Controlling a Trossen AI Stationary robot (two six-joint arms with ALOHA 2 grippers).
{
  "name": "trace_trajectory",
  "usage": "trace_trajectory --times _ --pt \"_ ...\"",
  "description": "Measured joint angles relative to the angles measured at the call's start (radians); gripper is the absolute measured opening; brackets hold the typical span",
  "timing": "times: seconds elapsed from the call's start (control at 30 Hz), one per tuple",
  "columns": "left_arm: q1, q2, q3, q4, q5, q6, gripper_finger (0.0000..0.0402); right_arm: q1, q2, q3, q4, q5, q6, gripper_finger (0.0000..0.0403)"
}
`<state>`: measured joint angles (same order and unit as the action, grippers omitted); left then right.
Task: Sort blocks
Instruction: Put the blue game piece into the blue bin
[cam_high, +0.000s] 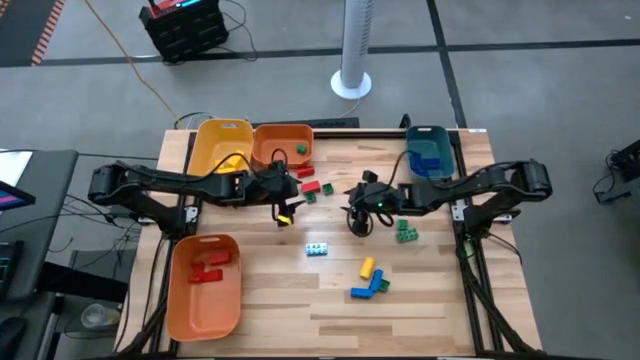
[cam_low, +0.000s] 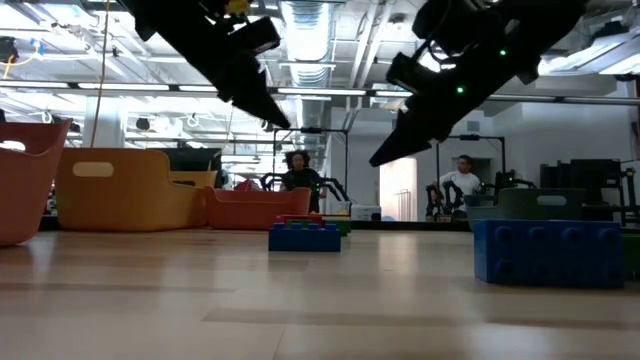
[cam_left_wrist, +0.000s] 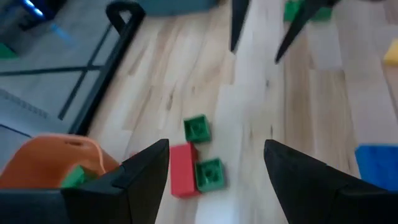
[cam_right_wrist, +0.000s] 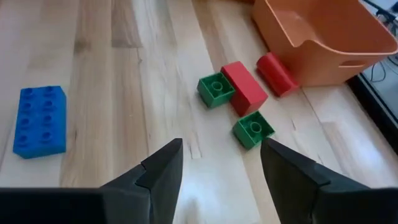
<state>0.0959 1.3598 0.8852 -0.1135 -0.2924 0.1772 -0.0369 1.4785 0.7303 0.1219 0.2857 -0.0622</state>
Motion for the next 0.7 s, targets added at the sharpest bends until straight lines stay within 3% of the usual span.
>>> trace_trajectory --times 0.13,0.37,0.7 --pt "0.000 0.000 0.000 -0.076 0.000 -0.002 0.0255 0.043 0.001 0.041 -0.135 -0.024 0.026 0.0244" --pt "0.002 0.000 0.000 -0.134 -0.001 0.001 0.0255 0.208 0.001 0.156 -0.517 -0.127 0.041 0.0244" --pt "0.003 0.000 0.000 -0.112 -0.001 -0.011 0.0255 0.328 0.024 0.216 -0.679 -0.201 0.062 0.0229"
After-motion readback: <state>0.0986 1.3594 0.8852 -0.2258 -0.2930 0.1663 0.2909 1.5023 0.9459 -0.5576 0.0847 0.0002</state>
